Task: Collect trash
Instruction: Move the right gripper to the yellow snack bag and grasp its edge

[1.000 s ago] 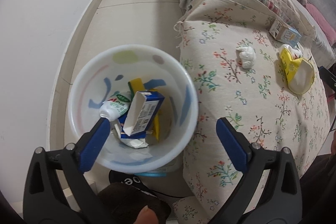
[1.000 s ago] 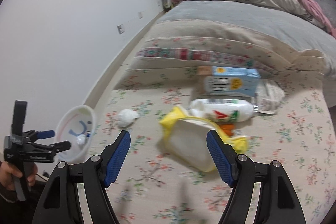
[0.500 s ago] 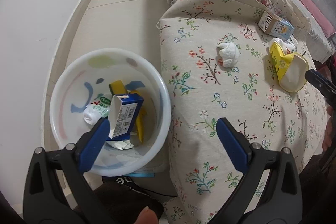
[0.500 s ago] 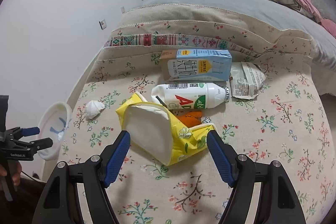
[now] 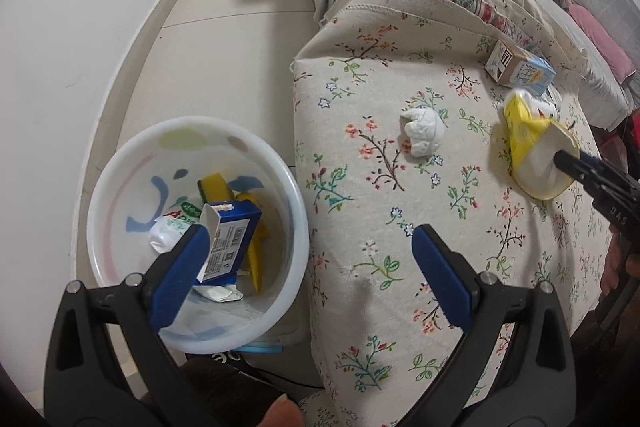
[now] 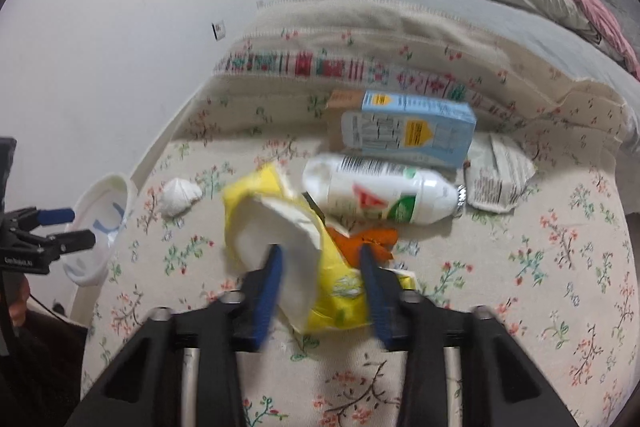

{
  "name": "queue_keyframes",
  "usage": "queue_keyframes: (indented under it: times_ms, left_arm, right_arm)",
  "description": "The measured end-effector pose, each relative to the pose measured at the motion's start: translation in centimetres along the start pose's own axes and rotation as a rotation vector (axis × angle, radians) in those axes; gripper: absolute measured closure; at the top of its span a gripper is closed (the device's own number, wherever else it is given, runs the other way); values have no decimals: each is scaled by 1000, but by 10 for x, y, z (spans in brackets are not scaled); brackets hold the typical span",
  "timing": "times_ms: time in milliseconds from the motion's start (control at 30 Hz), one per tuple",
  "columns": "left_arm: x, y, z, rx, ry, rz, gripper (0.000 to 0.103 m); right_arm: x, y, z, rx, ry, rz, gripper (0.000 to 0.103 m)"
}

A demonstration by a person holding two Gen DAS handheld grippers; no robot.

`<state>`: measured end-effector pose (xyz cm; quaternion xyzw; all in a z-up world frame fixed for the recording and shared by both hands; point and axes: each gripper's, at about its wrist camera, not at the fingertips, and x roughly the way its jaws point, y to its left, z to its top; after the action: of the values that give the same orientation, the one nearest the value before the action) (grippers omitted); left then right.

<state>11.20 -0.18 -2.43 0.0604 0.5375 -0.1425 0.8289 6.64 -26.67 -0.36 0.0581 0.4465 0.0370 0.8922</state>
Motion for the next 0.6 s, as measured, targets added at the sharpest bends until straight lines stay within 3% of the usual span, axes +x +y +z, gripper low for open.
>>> queue_keyframes:
  times_ms: [67,167,533,600]
  left_arm:
    - [1,-3,1,8,0,5,2]
    - [1,-7,1,16,-2,3,2]
    - [6,-24,10,40,-13,-5,2]
    - [8,-27,12,43,-13,-9,4]
  right_arm:
    - [0,4,-4,-10,11,23,83]
    - [-6,8,-8,-16,-2,45,86]
    - [-52,13,-6,5,-99,145,87]
    - [-53,13,-4,0,-106,118,87]
